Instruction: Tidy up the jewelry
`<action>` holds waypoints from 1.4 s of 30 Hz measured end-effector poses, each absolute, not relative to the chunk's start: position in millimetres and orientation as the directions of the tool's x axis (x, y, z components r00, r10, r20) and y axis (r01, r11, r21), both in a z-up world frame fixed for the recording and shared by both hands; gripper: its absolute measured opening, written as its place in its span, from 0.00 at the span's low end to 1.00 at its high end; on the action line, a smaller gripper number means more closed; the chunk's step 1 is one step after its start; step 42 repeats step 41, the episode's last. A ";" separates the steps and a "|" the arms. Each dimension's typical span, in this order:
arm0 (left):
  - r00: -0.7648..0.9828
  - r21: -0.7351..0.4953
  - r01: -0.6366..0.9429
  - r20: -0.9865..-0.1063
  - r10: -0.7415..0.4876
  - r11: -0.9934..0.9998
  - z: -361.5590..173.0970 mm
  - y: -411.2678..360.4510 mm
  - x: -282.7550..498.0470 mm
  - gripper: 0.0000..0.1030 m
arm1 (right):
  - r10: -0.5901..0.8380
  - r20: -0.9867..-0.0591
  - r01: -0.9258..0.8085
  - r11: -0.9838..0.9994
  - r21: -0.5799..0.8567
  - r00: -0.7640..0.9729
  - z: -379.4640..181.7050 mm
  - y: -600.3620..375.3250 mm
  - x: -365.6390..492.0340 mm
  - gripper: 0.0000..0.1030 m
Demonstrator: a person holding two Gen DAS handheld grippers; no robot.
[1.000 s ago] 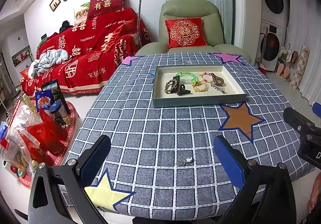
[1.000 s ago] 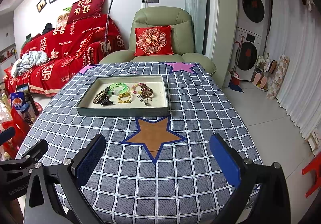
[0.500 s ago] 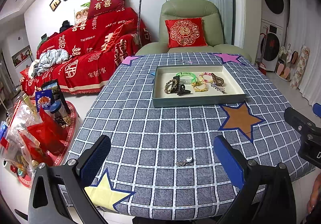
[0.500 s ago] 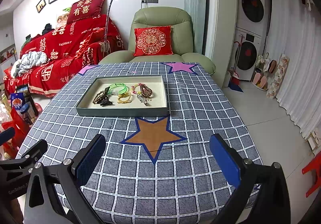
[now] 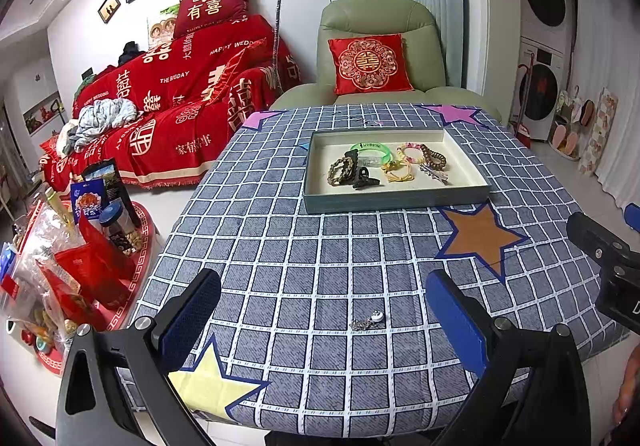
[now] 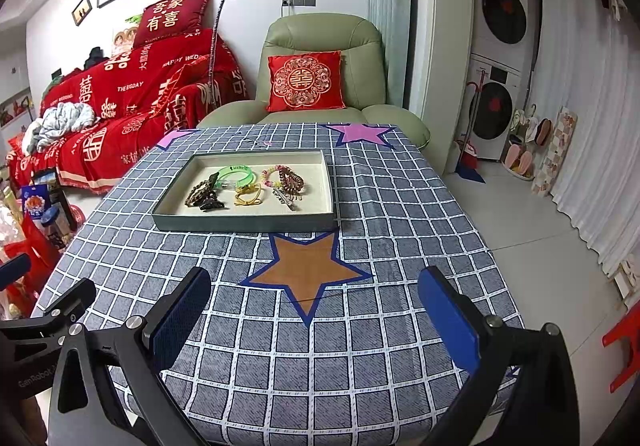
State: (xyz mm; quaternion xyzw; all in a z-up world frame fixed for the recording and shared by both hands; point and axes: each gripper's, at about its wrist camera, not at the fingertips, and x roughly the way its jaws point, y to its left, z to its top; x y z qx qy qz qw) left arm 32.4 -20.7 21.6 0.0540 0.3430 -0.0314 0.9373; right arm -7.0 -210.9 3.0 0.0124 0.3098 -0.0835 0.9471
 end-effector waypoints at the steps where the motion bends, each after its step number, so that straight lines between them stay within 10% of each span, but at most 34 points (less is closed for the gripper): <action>1: 0.763 0.080 0.096 -0.646 -0.022 0.992 21.6 -20.7 32.4 1.00 | -0.150 -0.589 0.165 0.986 -0.028 0.794 3.2 -210.6 -7.0 1.00; 42: 0.765 0.067 0.117 -0.642 -0.047 0.991 20.9 -18.5 29.6 1.00 | -0.149 -0.592 0.165 0.986 -0.028 0.792 1.7 -210.6 -7.0 1.00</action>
